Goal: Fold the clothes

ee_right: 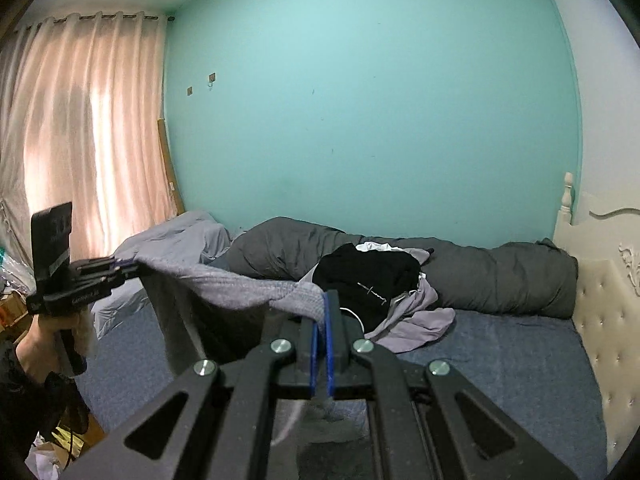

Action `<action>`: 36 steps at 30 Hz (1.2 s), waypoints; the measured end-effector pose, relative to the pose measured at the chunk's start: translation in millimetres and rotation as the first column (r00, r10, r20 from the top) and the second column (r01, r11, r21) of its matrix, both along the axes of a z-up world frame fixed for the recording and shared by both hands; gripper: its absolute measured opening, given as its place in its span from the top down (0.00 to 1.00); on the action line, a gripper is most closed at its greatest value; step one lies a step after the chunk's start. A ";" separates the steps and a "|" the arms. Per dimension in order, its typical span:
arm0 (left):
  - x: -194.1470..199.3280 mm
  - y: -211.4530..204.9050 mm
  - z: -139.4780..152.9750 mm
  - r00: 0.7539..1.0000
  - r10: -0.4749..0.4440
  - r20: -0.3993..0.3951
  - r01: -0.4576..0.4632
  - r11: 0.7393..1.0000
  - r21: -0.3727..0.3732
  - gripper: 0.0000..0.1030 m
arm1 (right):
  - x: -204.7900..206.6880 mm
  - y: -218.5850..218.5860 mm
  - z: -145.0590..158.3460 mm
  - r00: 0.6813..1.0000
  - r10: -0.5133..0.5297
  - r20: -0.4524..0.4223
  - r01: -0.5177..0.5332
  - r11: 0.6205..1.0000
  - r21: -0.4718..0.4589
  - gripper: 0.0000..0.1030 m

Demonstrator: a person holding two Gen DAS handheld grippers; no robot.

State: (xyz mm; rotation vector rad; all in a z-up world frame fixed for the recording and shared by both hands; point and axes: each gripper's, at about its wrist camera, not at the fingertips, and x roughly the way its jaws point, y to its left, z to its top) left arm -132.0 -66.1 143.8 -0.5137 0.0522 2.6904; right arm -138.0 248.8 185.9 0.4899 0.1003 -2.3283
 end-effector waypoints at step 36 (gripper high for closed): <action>-10.1 37.9 -290.6 0.867 -0.104 0.487 0.100 0.994 0.033 0.72 | -56.5 -62.2 -264.6 0.872 -0.080 0.483 -0.072 0.955 0.288 0.97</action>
